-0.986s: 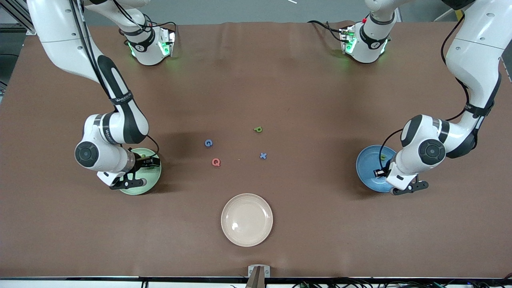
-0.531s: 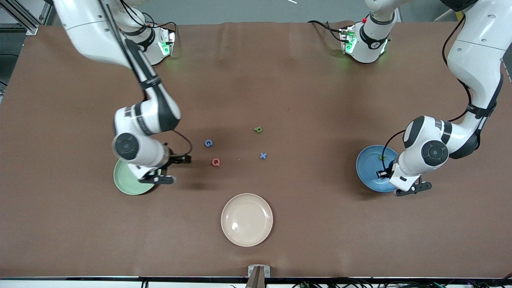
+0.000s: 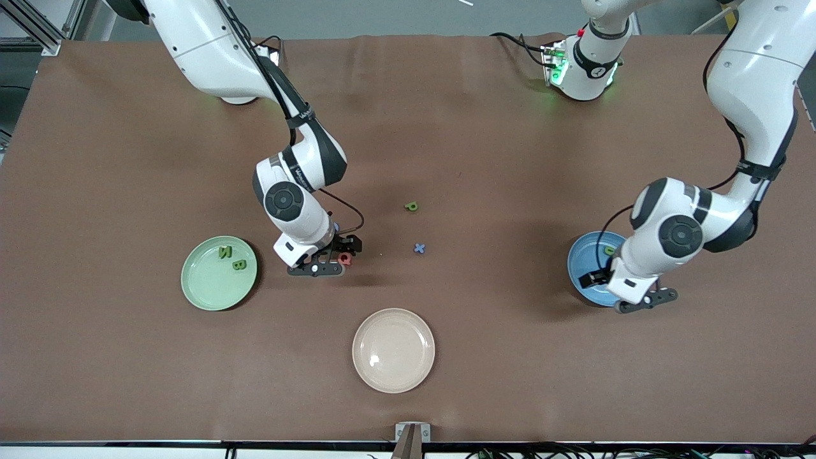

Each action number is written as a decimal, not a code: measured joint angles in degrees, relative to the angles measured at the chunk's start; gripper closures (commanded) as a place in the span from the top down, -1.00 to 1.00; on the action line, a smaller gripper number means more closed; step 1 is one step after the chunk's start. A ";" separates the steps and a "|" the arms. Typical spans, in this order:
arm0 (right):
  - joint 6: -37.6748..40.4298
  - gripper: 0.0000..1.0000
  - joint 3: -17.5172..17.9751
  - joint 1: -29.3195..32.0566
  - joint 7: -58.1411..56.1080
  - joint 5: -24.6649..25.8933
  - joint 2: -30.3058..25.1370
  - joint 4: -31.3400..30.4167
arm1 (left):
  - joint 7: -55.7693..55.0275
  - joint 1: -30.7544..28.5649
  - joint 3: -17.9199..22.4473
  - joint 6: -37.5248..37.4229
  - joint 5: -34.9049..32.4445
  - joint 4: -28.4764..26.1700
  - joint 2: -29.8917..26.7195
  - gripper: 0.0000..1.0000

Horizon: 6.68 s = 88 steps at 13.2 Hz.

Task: Sort upper and lower case letters into plates
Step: 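Grasp the blue cross with the left gripper while the right gripper grasps the Q, then place the pink Q on the green plate with the right gripper, then place the cross with the left gripper while the right gripper grasps the G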

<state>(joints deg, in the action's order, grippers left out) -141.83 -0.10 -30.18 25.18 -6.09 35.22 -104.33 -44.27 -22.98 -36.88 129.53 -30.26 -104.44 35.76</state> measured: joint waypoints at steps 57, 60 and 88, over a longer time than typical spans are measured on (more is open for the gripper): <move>14.49 1.00 -0.15 25.11 -34.29 4.09 -9.55 -6.31 | -33.48 46.91 10.45 -1.18 3.67 26.72 19.65 -0.61; 16.75 1.00 0.45 15.26 -16.37 4.07 -11.97 -6.59 | -33.48 46.96 10.51 -1.18 3.66 26.74 19.62 -0.73; -7.18 -0.36 0.20 -2.55 10.51 4.65 -6.62 -16.23 | 8.43 -19.68 -12.75 -0.57 -9.39 -11.92 -0.14 -0.75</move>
<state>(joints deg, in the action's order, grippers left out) -149.01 0.11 -32.74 35.69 -1.44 28.60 -120.56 -35.84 -42.66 -49.63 128.96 -39.64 -116.36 35.61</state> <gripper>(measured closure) 0.471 0.665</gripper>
